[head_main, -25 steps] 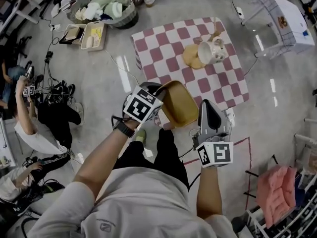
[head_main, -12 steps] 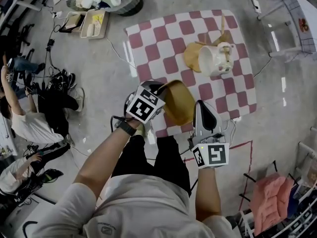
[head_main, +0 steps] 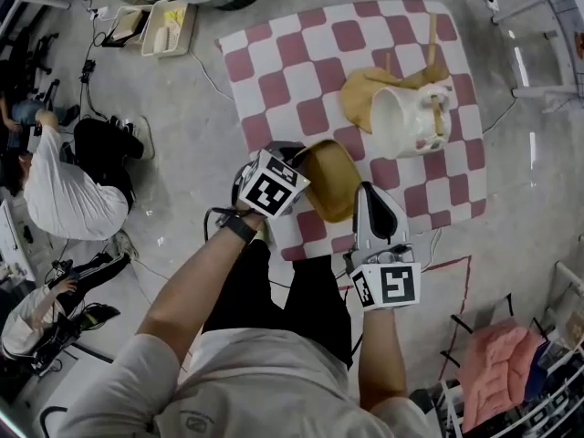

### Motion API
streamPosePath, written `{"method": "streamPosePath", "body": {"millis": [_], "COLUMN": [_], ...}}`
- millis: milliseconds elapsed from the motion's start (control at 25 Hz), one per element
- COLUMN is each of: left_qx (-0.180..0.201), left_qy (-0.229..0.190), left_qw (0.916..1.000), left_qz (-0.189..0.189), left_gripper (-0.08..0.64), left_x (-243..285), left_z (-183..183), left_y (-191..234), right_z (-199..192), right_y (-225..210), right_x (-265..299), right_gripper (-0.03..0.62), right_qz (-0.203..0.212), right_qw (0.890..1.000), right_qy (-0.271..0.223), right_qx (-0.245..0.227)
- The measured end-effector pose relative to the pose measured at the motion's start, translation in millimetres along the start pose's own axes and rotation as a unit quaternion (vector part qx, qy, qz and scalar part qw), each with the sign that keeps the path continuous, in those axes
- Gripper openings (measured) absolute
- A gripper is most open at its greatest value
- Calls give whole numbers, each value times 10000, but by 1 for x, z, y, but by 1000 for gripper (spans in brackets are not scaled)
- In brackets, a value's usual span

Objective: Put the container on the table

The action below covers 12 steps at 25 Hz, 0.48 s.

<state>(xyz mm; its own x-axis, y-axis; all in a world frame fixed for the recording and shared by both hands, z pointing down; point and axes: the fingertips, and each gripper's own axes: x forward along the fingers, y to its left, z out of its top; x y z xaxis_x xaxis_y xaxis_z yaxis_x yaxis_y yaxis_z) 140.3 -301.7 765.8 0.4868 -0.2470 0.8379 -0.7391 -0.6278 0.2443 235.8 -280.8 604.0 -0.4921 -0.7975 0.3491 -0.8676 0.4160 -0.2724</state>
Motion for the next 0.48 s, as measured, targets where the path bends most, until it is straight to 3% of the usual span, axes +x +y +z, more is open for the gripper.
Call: {"method": "streamPosePath", "body": {"millis": [480], "left_qx": [-33], "left_qy": [294], "left_qw": [9995], "left_qz": [77], "left_gripper": [25], "left_x": [36], "left_z": [-11], "left_y": [10], "right_z": [-23], "right_y": [-7], "right_x": [5], "right_gripper": [9], "right_qz": [-21], "right_qw": [9997], "right_qy": [102], "right_qx": [199]}}
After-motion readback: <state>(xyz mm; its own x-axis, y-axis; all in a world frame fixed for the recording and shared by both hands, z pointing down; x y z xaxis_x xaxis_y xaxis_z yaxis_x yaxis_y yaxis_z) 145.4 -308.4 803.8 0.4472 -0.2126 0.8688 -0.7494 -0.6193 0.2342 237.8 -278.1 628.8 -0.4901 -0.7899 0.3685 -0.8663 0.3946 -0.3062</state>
